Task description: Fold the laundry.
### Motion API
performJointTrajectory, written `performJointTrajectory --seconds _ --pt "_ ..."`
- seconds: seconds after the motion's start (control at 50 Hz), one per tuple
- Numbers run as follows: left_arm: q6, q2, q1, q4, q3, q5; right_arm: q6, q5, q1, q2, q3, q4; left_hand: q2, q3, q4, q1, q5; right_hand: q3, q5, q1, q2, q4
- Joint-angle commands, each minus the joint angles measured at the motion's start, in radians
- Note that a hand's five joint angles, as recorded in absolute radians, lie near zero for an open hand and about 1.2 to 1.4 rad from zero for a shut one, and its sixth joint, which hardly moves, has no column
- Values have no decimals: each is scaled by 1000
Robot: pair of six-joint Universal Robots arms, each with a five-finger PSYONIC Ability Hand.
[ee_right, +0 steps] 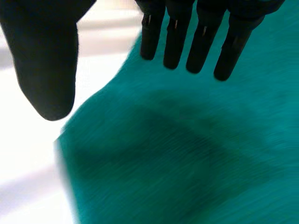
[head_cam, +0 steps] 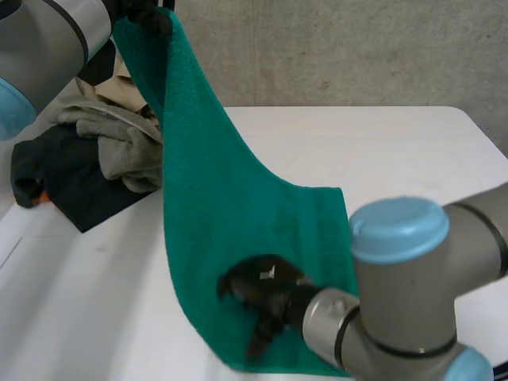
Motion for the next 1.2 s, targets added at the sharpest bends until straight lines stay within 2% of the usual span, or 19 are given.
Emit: performJointTrajectory --seconds 0.02,0.1,0.18,0.3,0.36,0.48,0.54,0.56,0.58,0.6,0.64,0.66,0.72,0.74,0.82,0.88,0.98,1.12,1.2 --pt "25 33 1 -21 -31 3 -166 77 -246 -79 -103 78 199 204 195 227 234 -144 -121 -141 -133 -141" --pt "65 90 -5 -44 -69 8 -295 74 -349 -45 -247 119 199 204 195 227 234 -267 -245 -264 -256 -264" --pt "103 160 -30 -67 -121 18 -283 80 -362 90 -462 126 199 204 195 227 234 -285 -263 -282 -274 -282" --pt "151 292 -77 -72 -247 29 -218 54 -340 400 -854 170 199 204 195 227 234 -285 -263 -282 -274 -282" --pt "169 357 -92 -60 -309 40 -206 9 -323 554 -1030 213 199 204 195 227 234 -285 -263 -282 -274 -282" --pt "183 438 -93 0 -389 55 -181 -53 -306 762 -1235 258 199 204 195 227 234 -147 -125 -144 -136 -144" --pt "183 463 -76 41 -417 54 -177 -44 -302 834 -1273 258 199 204 195 227 234 61 83 64 72 64" --pt "183 466 -68 51 -422 55 -177 -38 -303 843 -1283 256 199 204 195 227 234 227 249 230 238 230" --pt "182 470 -51 61 -432 58 -175 -19 -312 855 -1304 242 199 204 195 227 234 732 754 735 743 735" --pt "183 470 -41 68 -437 60 -175 -3 -319 857 -1319 229 199 204 195 227 234 935 957 938 946 938" --pt "185 467 -25 75 -443 60 -175 43 -337 848 -1358 177 199 204 195 227 234 937 959 940 948 940" --pt "188 454 -8 81 -443 63 -180 106 -357 819 -1394 114 199 204 195 227 234 937 959 940 948 940" --pt "194 417 18 95 -433 63 -187 184 -389 735 -1425 19 199 204 195 227 234 937 959 940 948 940" --pt "200 388 36 107 -416 60 -195 223 -414 665 -1421 -56 199 204 195 227 234 937 959 940 948 940" --pt "203 301 75 158 -336 45 -207 278 -480 474 -1322 -249 199 204 195 227 234 937 959 940 948 940" --pt "197 250 90 199 -276 25 -206 274 -513 367 -1206 -330 199 204 195 227 234 937 959 940 948 940" --pt "176 135 101 313 -154 -20 -201 205 -570 196 -938 -426 199 204 195 227 234 937 959 940 948 940" --pt "165 39 87 413 -155 -25 -206 130 -595 161 -709 -407 199 204 195 227 234 937 959 940 948 940" --pt "148 9 85 414 -256 -32 -209 110 -616 182 -605 -387 199 204 195 227 234 937 959 940 948 940"
